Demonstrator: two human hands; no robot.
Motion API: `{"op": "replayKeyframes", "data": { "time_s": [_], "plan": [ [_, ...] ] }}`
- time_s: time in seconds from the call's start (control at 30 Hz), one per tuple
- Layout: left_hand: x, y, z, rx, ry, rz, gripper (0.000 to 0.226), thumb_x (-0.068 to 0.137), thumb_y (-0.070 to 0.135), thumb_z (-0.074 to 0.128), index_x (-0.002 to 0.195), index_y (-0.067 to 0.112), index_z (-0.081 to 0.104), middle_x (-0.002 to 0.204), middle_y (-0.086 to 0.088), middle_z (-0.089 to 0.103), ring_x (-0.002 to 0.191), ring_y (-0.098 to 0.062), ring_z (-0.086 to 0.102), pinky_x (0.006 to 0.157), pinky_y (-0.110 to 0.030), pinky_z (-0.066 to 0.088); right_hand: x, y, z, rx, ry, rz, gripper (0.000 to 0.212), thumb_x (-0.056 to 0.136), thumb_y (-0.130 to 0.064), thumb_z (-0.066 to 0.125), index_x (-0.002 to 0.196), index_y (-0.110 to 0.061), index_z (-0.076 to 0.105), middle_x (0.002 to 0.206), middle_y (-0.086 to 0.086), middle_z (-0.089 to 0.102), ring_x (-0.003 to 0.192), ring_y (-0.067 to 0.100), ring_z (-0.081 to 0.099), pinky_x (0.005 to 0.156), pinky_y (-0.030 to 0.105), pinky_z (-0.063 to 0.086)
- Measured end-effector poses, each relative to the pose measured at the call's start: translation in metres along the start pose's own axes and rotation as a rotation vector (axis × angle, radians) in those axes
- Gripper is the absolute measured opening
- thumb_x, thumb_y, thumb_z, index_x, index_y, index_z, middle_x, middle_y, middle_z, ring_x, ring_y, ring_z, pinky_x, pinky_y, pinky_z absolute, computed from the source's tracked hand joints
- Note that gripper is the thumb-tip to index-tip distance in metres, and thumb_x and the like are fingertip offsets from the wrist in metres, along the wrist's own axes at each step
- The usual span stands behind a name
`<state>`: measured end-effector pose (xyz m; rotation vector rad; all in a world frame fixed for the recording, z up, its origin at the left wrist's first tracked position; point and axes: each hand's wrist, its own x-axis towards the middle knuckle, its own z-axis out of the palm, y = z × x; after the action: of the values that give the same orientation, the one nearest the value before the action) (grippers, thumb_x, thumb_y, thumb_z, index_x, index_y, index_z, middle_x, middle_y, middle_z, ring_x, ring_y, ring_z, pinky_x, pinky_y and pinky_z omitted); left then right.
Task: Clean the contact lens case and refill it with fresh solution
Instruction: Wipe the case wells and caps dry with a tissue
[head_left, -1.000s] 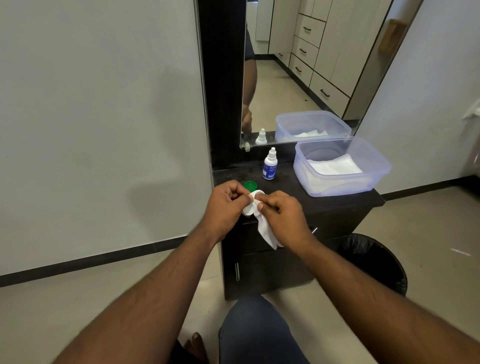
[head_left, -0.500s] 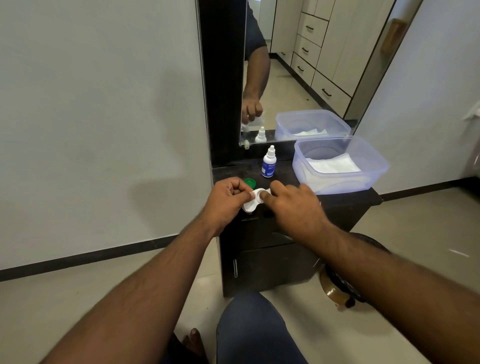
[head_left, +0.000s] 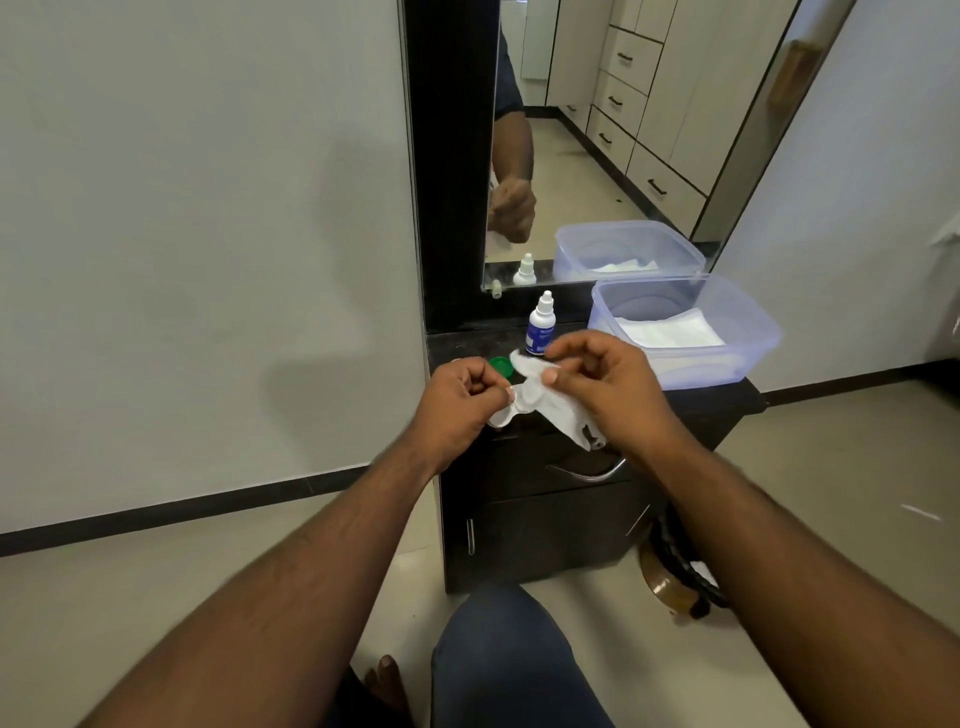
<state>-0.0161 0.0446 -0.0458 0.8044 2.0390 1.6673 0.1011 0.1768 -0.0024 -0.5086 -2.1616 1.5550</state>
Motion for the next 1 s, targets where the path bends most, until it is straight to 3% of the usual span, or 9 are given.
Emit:
{"op": "replayKeyframes", "data": {
  "time_s": [0.17, 0.33, 0.43, 0.57, 0.63, 0.73, 0.83, 0.93, 1.0],
  "plan": [
    [-0.001, -0.001, -0.002, 0.02, -0.007, 0.005, 0.004, 0.081, 0.003, 0.069, 0.081, 0.0, 0.066, 0.082, -0.021, 0.067, 0.072, -0.024, 0.062, 0.072, -0.036, 0.054, 0.016, 0.009, 0.007, -0.581, -0.137, -0.261, 0.015, 0.083, -0.015, 0.07, 0.098, -0.019, 0.073, 0.097, -0.007, 0.068, 0.094, 0.009, 0.06, 0.087, 0.029, 0.049],
    [0.0, -0.001, -0.003, 0.028, -0.027, -0.003, 0.003, 0.081, 0.002, 0.068, 0.081, 0.003, 0.066, 0.082, -0.019, 0.068, 0.078, -0.029, 0.066, 0.077, -0.038, 0.055, 0.019, 0.007, 0.006, -1.041, -0.191, -0.693, 0.022, 0.072, -0.012, 0.08, 0.093, -0.011, 0.075, 0.09, 0.006, 0.069, 0.082, 0.022, 0.06, 0.067, 0.025, 0.039],
    [0.001, 0.0, -0.003, 0.04, -0.04, -0.003, 0.005, 0.082, 0.003, 0.069, 0.08, 0.007, 0.066, 0.082, -0.013, 0.07, 0.077, -0.021, 0.067, 0.075, -0.031, 0.055, 0.022, 0.008, 0.009, -1.152, -0.207, -0.804, 0.028, 0.061, -0.01, 0.087, 0.086, -0.008, 0.073, 0.083, 0.009, 0.069, 0.076, 0.026, 0.063, 0.065, 0.032, 0.051],
    [0.0, -0.001, -0.005, -0.011, 0.004, -0.021, 0.004, 0.083, 0.005, 0.069, 0.083, 0.008, 0.069, 0.084, -0.006, 0.072, 0.079, -0.015, 0.069, 0.074, -0.023, 0.054, 0.022, 0.013, 0.019, -1.166, -0.093, -0.707, 0.021, 0.068, -0.009, 0.081, 0.085, -0.006, 0.069, 0.081, 0.011, 0.066, 0.075, 0.026, 0.06, 0.067, 0.037, 0.053],
    [0.0, -0.001, -0.003, -0.03, 0.025, -0.028, 0.004, 0.083, 0.004, 0.069, 0.084, 0.007, 0.071, 0.082, -0.005, 0.072, 0.076, -0.012, 0.069, 0.071, -0.022, 0.054, 0.015, 0.016, 0.026, -0.955, 0.022, -0.466, 0.004, 0.081, -0.012, 0.069, 0.083, -0.008, 0.067, 0.083, 0.008, 0.063, 0.079, 0.022, 0.056, 0.069, 0.033, 0.049],
    [-0.001, -0.002, 0.0, -0.035, 0.045, -0.026, 0.007, 0.082, 0.002, 0.069, 0.081, 0.009, 0.071, 0.078, -0.007, 0.072, 0.071, -0.012, 0.068, 0.069, -0.023, 0.054, 0.009, 0.025, 0.037, -0.522, 0.197, -0.01, 0.012, 0.087, -0.014, 0.062, 0.075, -0.016, 0.064, 0.08, -0.001, 0.063, 0.077, 0.014, 0.058, 0.069, 0.024, 0.042],
    [-0.002, -0.003, 0.001, -0.038, 0.059, -0.016, 0.007, 0.082, 0.002, 0.069, 0.08, 0.009, 0.071, 0.077, -0.008, 0.072, 0.069, -0.012, 0.067, 0.067, -0.023, 0.053, 0.006, 0.025, 0.04, -0.387, 0.267, 0.161, 0.009, 0.086, -0.015, 0.064, 0.078, -0.014, 0.068, 0.083, 0.001, 0.067, 0.079, 0.014, 0.061, 0.071, 0.025, 0.047],
    [-0.002, -0.002, 0.0, -0.029, 0.022, 0.002, 0.006, 0.082, 0.001, 0.069, 0.081, 0.006, 0.07, 0.08, -0.012, 0.072, 0.071, -0.016, 0.067, 0.068, -0.023, 0.056, 0.003, 0.022, 0.037, -0.668, 0.206, -0.127, 0.008, 0.087, -0.015, 0.062, 0.086, -0.011, 0.069, 0.087, 0.001, 0.062, 0.082, 0.015, 0.056, 0.072, 0.025, 0.043],
    [-0.001, -0.001, -0.001, -0.026, 0.002, 0.008, 0.005, 0.082, 0.001, 0.069, 0.082, 0.006, 0.07, 0.082, -0.014, 0.072, 0.075, -0.021, 0.068, 0.072, -0.026, 0.056, 0.007, 0.018, 0.029, -0.885, 0.009, -0.387, 0.011, 0.086, -0.012, 0.062, 0.093, -0.008, 0.069, 0.091, 0.006, 0.063, 0.087, 0.019, 0.054, 0.075, 0.025, 0.04]
  ]
}}
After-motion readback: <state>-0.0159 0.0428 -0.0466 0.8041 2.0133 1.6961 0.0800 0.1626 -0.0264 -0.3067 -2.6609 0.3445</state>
